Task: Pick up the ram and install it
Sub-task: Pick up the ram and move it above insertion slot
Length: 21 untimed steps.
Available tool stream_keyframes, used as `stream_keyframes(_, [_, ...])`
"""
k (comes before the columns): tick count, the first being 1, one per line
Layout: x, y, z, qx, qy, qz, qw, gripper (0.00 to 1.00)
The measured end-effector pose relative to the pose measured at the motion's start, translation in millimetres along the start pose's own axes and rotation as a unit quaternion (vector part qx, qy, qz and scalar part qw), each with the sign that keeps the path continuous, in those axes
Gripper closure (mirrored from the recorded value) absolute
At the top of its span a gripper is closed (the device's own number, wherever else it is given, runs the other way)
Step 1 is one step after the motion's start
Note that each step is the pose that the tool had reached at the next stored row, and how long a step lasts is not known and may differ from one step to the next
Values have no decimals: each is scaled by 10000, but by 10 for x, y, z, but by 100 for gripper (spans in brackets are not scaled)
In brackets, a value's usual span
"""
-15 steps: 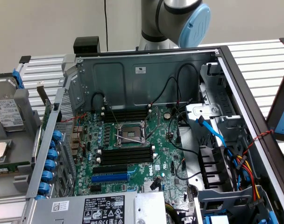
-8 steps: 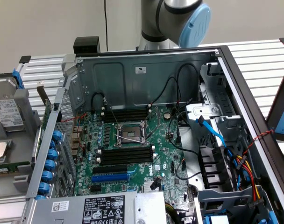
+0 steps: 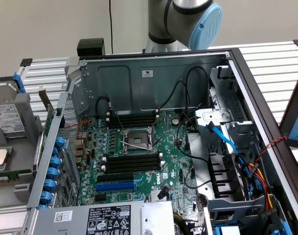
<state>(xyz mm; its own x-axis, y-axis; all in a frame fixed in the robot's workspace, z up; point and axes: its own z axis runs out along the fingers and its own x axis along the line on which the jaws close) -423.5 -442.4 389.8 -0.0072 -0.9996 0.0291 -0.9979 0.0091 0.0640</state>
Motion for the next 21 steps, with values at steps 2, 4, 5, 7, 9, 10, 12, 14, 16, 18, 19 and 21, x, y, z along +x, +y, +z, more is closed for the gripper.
stream_keyframes(2, [2,-2,1,9,0,0,10000,88])
stream_keyframes(4, [5,-68,-3,19,3,-1,10000,88])
stream_keyframes(5, [4,-106,-5,19,9,0,10000,88])
stream_keyframes(7, [4,-180,-9,22,17,0,10000,88])
stream_keyframes(9, [5,-239,-13,30,21,1,10000,88])
stream_keyframes(10, [6,-265,-15,37,24,1,10000,88])
stream_keyframes(12, [6,-316,-19,49,28,2,10000,88])
stream_keyframes(14, [8,-373,-22,57,31,3,10000,88])
stream_keyframes(16, [9,-437,-26,63,33,3,10000,88])
stream_keyframes(18, [10,-506,-30,67,34,3,10000,88])
stream_keyframes(19, [10,-544,-33,69,34,3,10000,88])
stream_keyframes(21, [9,-631,-38,70,33,3,10000,88])
